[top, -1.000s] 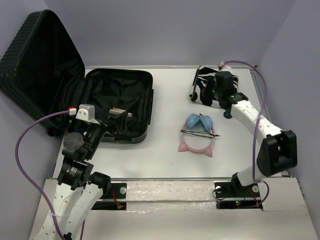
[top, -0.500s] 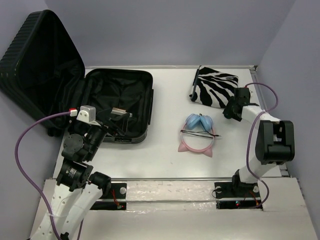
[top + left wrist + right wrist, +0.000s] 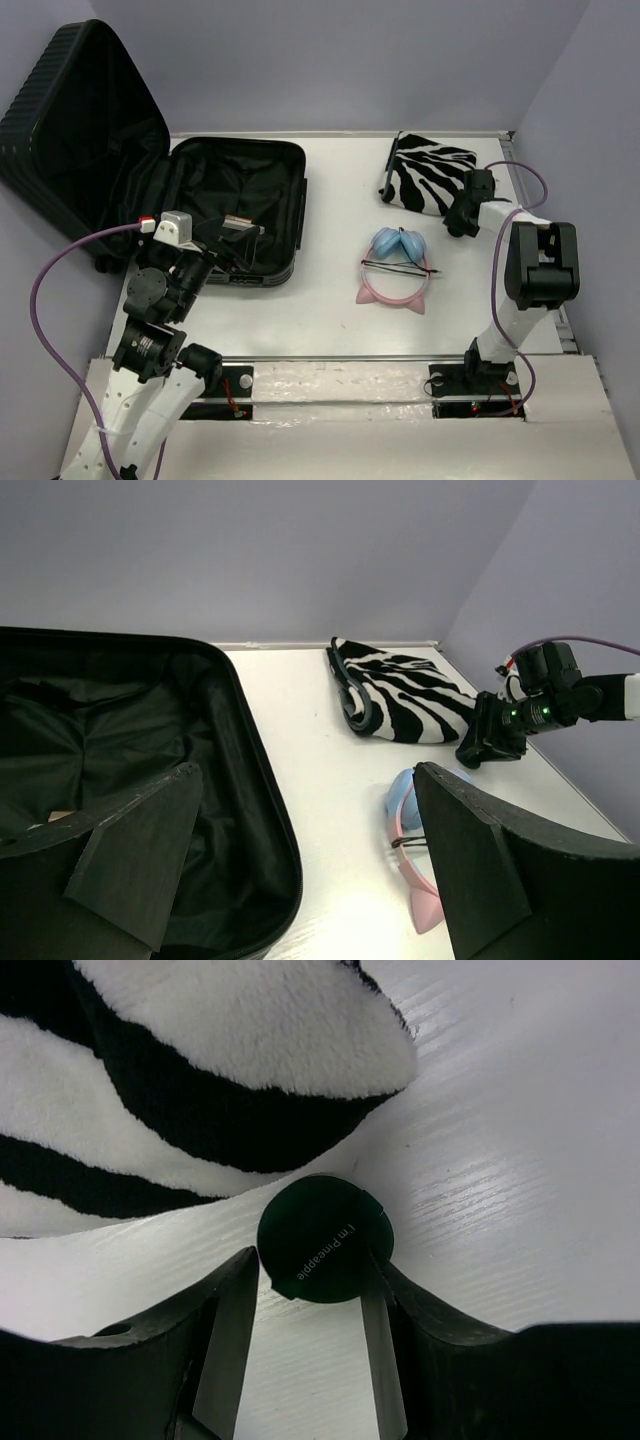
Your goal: Pack the luggage
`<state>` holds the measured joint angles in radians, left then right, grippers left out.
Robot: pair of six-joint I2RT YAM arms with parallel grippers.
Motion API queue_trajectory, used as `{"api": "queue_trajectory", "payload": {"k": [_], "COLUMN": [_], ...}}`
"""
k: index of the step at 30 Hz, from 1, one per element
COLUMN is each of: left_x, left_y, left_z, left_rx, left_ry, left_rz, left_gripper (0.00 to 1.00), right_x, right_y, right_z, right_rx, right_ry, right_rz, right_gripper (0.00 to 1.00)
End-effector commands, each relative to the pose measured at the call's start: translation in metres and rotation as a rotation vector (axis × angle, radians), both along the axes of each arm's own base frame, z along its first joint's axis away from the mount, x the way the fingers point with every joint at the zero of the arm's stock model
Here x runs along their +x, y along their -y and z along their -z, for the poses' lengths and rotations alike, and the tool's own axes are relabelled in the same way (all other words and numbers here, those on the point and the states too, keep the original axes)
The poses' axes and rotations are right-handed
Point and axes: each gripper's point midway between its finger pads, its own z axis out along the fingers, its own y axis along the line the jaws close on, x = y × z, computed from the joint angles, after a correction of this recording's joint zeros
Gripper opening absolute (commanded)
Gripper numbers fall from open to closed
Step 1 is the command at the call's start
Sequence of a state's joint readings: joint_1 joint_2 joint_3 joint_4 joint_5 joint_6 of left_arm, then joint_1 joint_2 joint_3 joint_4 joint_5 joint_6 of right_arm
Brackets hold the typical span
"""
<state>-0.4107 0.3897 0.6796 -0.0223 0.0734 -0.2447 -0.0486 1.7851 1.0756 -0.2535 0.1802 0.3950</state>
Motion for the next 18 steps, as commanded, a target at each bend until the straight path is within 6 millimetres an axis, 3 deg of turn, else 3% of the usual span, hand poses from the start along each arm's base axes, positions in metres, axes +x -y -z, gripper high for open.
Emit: {"api": "queue_trajectory", "payload": {"k": [1,2,6,9,14,18], "left_x": [-0.006,-0.005,-0.006,-0.006,-0.007,-0.007], "left_y": [-0.004,-0.004,-0.004,-0.003,-0.003,-0.003], "left_z": [-0.027,-0.027,-0.028,-0.028,-0.028,-0.028], "left_rx": [-0.023,-0.024,-0.024,-0.024,-0.025,-0.027], "left_ry": [0.072,0.071,0.074,0.071,0.074,0.073], "left_rz": [-0.01,-0.011,-0.01,-0.005,-0.001,-0.002], "left_gripper": [0.99,0.99,0.99,0.99,0.99,0.99], "right_x": [0.014,0.014,0.01,0.006,-0.003,-0.009], "right_y": [0.009,0.01,0.008,0.004,-0.006,-0.034], "right_z": [-0.008,-0.008,-0.008,-0.016,-0.038,-0.08], "right_rx": [-0.024,-0.028,-0.021,-0.003,0.038,0.043], "right_ry": [0.015,0.011,0.009,0.047,0.116,0.226], "right_rz": [0.006,0.005,-0.004,-0.01,-0.041,-0.123], "right_gripper": [0.47,0.45,0.15,0.08,0.07,0.07]}}
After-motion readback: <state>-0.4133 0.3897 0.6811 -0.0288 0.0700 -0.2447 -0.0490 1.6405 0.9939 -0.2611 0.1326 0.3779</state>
